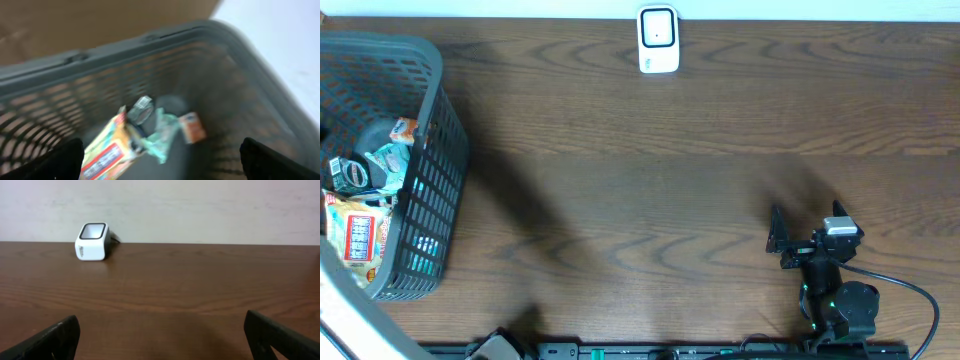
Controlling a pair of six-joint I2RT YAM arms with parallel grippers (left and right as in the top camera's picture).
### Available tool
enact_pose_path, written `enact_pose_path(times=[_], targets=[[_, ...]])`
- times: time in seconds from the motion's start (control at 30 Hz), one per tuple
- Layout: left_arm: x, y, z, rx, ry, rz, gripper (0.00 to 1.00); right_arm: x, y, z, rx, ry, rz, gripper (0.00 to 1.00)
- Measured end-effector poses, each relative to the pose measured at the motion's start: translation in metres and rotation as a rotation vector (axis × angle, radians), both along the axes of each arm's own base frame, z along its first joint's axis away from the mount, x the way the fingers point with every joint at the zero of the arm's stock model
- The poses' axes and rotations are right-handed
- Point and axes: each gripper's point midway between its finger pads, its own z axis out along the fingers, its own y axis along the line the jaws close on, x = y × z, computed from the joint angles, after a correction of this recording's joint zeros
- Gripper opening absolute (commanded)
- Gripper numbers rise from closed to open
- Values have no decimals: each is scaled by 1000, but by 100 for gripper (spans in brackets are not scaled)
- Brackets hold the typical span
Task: Scan the item barcode
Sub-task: 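Reach the left gripper into the basket and grasp the snack bag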
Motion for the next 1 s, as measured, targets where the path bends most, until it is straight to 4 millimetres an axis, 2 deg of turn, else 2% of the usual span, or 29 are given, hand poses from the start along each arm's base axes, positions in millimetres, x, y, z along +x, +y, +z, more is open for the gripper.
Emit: enact_pose_path(times=[0.1, 0.27, 0.6, 0.7, 0.8, 1.0], targets=[[-7, 17, -32, -60, 59, 56, 98, 0, 0, 0, 0, 0, 0, 99], [-13, 27, -97, -109, 204, 74, 98, 0, 0, 0, 0, 0, 0, 99], [-11, 44, -154, -26, 419, -69, 98, 0, 0, 0, 0, 0, 0, 99], [-8, 48, -187, -75, 497, -108, 98, 0, 0, 0, 0, 0, 0, 99], [-9, 48, -203, -92, 541, -140, 98, 0, 0, 0, 0, 0, 0, 99], [-6, 52, -209, -39, 571, -197, 98, 0, 0, 0, 0, 0, 0, 99]])
